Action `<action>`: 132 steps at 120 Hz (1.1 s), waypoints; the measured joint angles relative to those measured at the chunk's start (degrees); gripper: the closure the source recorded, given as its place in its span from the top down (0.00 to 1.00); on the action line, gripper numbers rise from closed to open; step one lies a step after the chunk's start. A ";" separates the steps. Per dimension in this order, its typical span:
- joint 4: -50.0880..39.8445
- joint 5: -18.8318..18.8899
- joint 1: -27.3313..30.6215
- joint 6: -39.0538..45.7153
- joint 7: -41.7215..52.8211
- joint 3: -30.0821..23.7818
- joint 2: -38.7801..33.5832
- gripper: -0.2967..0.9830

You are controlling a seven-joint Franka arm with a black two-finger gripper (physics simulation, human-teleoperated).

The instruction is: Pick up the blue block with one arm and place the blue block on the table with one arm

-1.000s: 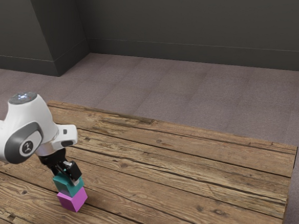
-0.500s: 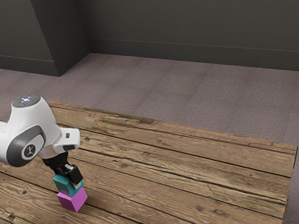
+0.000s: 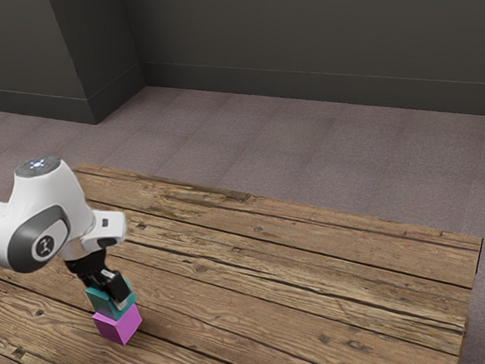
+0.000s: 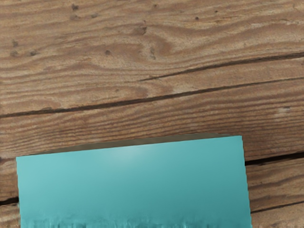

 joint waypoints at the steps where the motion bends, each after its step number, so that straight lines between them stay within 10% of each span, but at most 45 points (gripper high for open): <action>1: -0.03 0.00 0.00 -0.01 0.02 0.06 0.00 0.77; 84: 0.01 -0.26 0.00 4.37 0.70 0.93 1.08 0.77; 132: 0.04 0.29 0.02 5.29 -0.65 0.92 1.01 0.49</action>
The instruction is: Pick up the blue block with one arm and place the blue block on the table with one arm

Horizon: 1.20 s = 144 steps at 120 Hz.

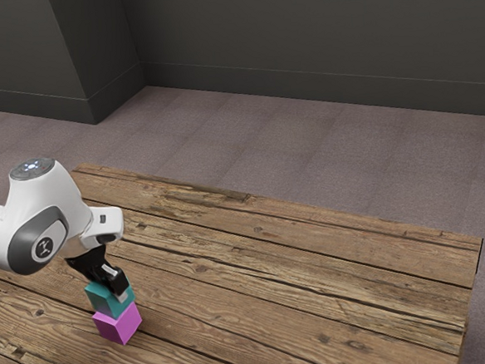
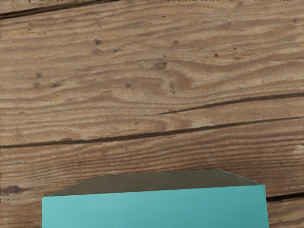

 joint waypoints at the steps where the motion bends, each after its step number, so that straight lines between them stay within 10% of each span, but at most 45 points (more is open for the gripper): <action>1: 0.01 0.03 0.00 0.00 -0.05 0.00 -0.04 0.49; 22: 2.72 0.95 0.03 0.07 -1.16 -0.45 0.57 0.45; 60: 28.80 1.41 -0.33 -0.06 -2.55 -8.10 26.02 0.44; 122: 30.02 -0.18 -0.14 0.91 -3.75 -8.29 30.80 0.44; 144: 30.04 -1.60 -0.10 0.71 -2.87 -8.32 30.92 0.62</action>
